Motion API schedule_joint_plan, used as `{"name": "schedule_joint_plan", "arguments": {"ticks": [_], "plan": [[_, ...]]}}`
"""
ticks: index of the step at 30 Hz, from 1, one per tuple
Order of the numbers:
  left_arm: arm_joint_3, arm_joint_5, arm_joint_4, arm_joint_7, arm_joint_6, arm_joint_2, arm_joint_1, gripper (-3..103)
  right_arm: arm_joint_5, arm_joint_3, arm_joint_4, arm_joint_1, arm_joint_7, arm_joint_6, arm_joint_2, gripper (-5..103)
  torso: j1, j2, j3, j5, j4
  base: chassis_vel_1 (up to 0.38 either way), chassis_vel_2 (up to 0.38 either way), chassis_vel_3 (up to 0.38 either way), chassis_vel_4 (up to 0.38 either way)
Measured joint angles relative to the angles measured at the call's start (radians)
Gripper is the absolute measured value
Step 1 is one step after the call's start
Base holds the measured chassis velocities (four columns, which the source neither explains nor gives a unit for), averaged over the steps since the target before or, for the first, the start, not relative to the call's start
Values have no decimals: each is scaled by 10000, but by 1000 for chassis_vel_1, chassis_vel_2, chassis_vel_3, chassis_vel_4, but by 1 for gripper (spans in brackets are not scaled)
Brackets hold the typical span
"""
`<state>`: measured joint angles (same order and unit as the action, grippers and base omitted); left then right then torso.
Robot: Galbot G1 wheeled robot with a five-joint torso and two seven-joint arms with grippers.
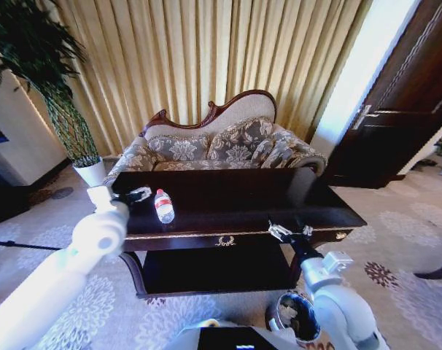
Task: Move to the front of the table and place the trash on the table into the trash bin.
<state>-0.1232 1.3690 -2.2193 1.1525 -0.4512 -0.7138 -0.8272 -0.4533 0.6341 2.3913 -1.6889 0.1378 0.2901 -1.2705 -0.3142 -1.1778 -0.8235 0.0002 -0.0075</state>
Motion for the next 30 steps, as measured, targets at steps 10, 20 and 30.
{"name": "schedule_joint_plan", "arguments": {"ticks": [10,20,30], "plan": [[1813,505,654,1480,586,-895,1505,100,-9,54,-354,153,-2,-2,72,100,0,0,1,0,0,0,0,0,0],[2303,844,805,1736,544,-1294,1517,100,-222,102,-553,400,-5,-49,128,100,0,0,1,-1,1,0,0,0,0],[2644,880,973,1824,509,-1649,1480,100,-356,131,-518,559,-5,-275,158,100,2,-1,2,0,0,0,0,0,0]]}}
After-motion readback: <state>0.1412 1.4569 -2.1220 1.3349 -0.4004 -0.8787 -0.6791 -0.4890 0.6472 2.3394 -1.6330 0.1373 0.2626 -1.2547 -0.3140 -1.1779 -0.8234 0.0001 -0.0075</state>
